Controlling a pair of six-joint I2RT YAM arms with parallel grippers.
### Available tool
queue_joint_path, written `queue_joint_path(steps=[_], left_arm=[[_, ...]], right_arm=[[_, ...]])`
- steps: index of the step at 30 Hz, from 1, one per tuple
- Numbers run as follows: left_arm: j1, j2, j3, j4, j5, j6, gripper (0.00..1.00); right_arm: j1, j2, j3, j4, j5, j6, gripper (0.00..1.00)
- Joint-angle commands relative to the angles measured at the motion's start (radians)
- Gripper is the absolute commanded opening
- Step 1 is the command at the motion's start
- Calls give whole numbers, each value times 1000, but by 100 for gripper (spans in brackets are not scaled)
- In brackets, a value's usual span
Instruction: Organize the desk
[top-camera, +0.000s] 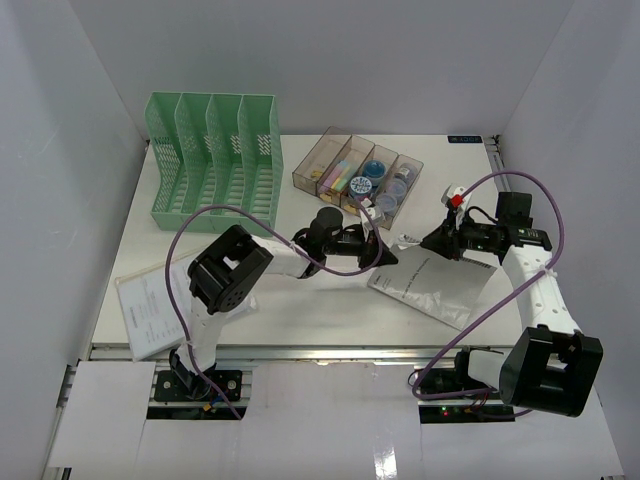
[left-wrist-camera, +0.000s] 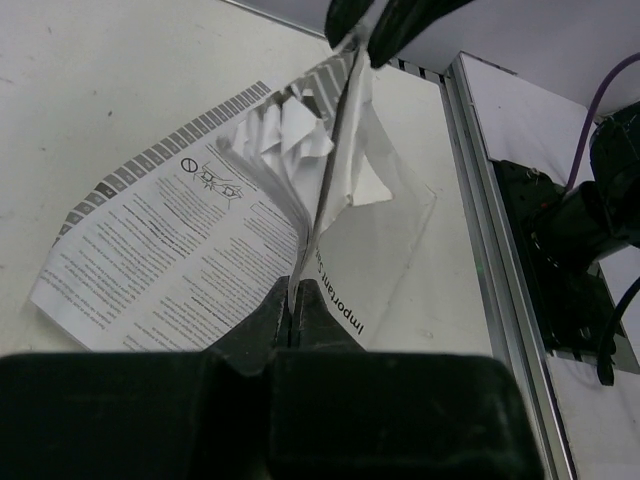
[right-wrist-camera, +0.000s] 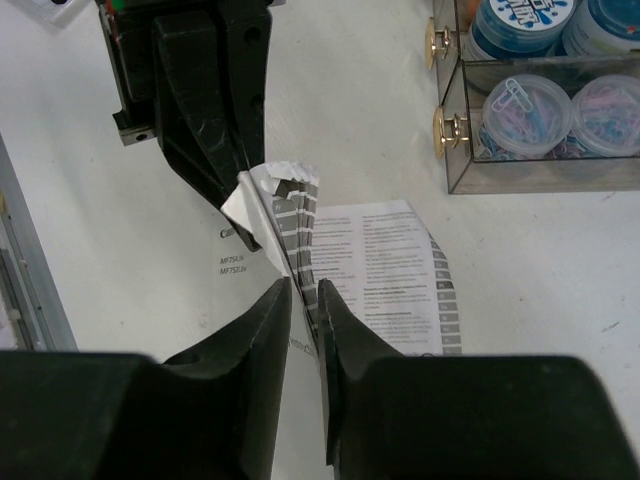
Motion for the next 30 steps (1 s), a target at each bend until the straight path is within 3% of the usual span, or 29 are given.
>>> queue_joint_path(steps=[1,4,10,13,19,24,26,30], left_arm=[[-5,-115,-33,-42,55,12,0],[-5,-139,-47,-72,58,32,0],[-4,-186,-54,-151,53,76,0],[-2,-199,-42,-210,60,82,0],[-2,-243,-69,-257,67,120,0],[-2,-264,-76,-310,50,174,0],[-2,-274,-78,-321,41,188,0],[-2,-286,-76,-328,37,197,0]], right_arm=[[6,9,3,26,7,-14,45],[14,13,7,14,7,-42,70],[43,44,19,-68,-17,-179,91],[71,79,29,-145,-34,-321,90],[94,119,63,-135,-35,-421,90],[114,247,189,-397,-82,-661,91],[130,299,218,-490,-96,-727,96],[176,310,183,-476,-96,-746,100]])
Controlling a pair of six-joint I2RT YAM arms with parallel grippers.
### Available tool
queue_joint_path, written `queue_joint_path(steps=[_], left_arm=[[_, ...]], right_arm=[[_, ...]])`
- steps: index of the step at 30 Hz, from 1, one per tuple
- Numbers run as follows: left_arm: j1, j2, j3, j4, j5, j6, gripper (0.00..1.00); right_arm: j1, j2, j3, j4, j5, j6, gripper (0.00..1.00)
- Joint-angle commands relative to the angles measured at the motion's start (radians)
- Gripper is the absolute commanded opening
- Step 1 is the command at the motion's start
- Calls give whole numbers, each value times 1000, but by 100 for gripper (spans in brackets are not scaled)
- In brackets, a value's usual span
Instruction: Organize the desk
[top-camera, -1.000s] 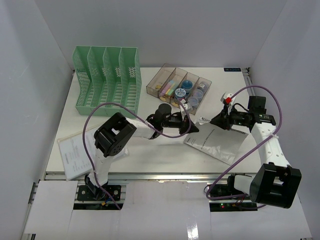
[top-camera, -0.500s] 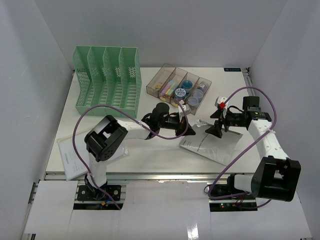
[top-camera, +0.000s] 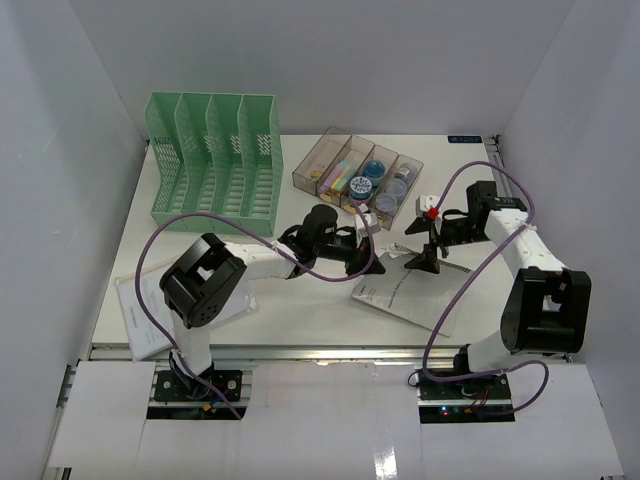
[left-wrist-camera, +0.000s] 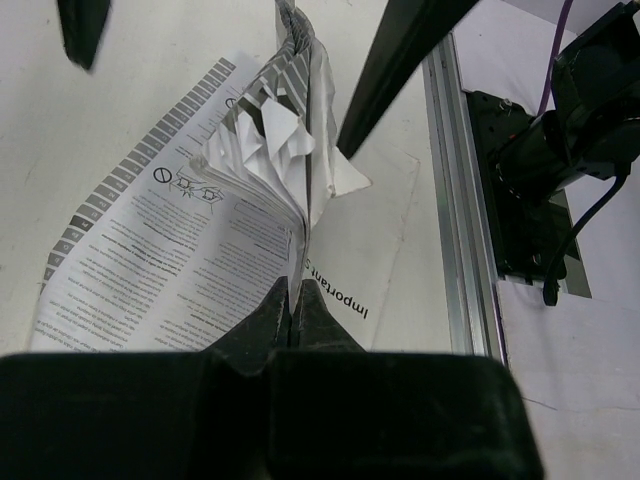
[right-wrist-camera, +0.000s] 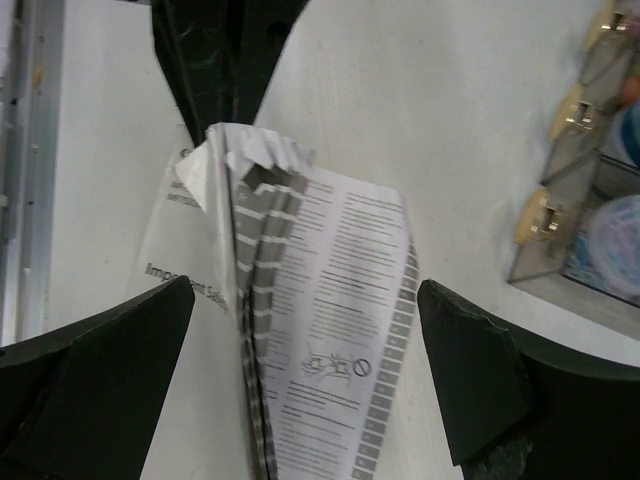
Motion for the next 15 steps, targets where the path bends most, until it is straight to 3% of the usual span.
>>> queue_joint_path(steps=[1,4,7,10,13,15], left_arm=[[-3,-90,-3,-11,11,43,0],[-3,-96,-1,-20,8,52,0],[-3,-101,-1,-30,0,57,0],[-3,-106,-6,-28,-14,57,0],[-3,-116,-14,-18,-32,57,0],[-1,-121,-19,-14,-44,54,0]], right_arm=[[49,-3,-12,-101,-44,-113,98],[73,2,-18,-98,-29,-112,83],[103,17,-3,-109,-14,-98,61],[111,23,5,-129,-13,-94,30],[113,12,-6,-129,-1,-87,10],[113,0,-12,-126,14,-81,8]])
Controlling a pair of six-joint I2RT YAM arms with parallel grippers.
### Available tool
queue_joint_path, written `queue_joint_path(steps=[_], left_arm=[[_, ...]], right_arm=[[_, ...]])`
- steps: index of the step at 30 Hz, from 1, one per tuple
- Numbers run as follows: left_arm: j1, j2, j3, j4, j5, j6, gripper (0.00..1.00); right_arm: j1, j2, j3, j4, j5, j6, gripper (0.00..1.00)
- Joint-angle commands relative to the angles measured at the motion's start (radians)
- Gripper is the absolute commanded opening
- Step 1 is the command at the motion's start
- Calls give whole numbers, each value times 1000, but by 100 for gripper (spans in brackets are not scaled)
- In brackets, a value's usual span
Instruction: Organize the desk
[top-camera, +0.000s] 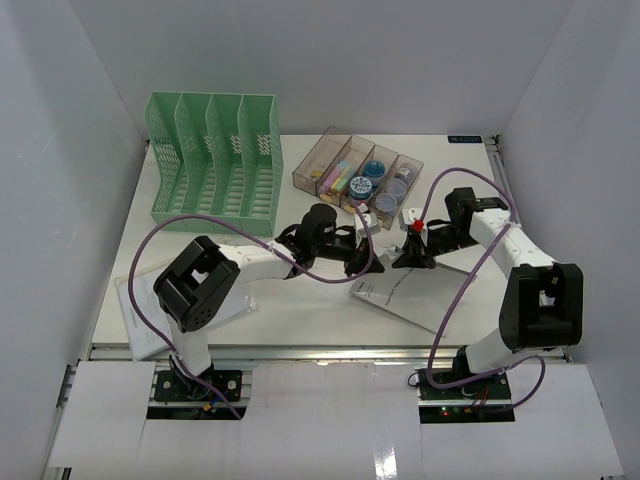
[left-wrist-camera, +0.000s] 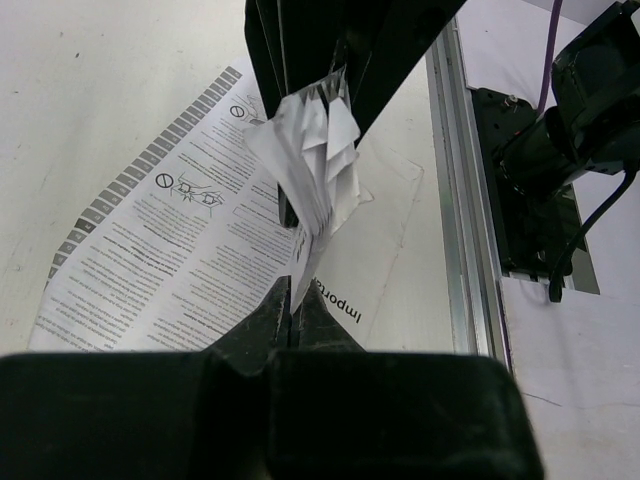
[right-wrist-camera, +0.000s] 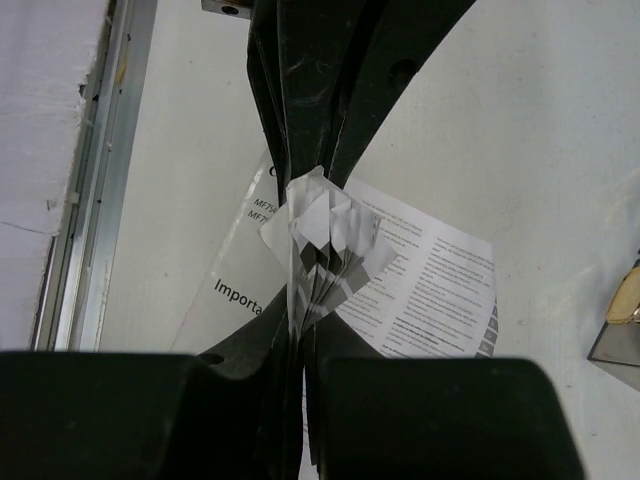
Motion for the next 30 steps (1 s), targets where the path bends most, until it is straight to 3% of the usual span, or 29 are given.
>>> queue_joint_path(steps=[1,4,10,15,20,24,28,30], left_arm=[[0,-91,-16,30,-27,9,0],[3,-108,-24,48,-47,-11,6],[7,-167,-6,-3,-106,-69,67],[10,-336,-114,2,-211,-111,94],[17,-493,-359,143,-307,-246,98],[19,-539,-557,358,-349,-439,98],[18,-487,-704,671,-404,-652,98],[16,-424,-725,738,-407,-681,98]], right_arm=[[4,-24,-4,-35,16,-1,8],[4,-67,-29,1,26,33,8],[4,-144,-51,70,31,103,8],[4,-175,-38,73,30,149,8],[3,-206,-6,106,17,240,8],[3,-237,21,166,9,338,8],[4,-265,45,221,-6,434,8],[4,-273,49,233,-13,474,8]])
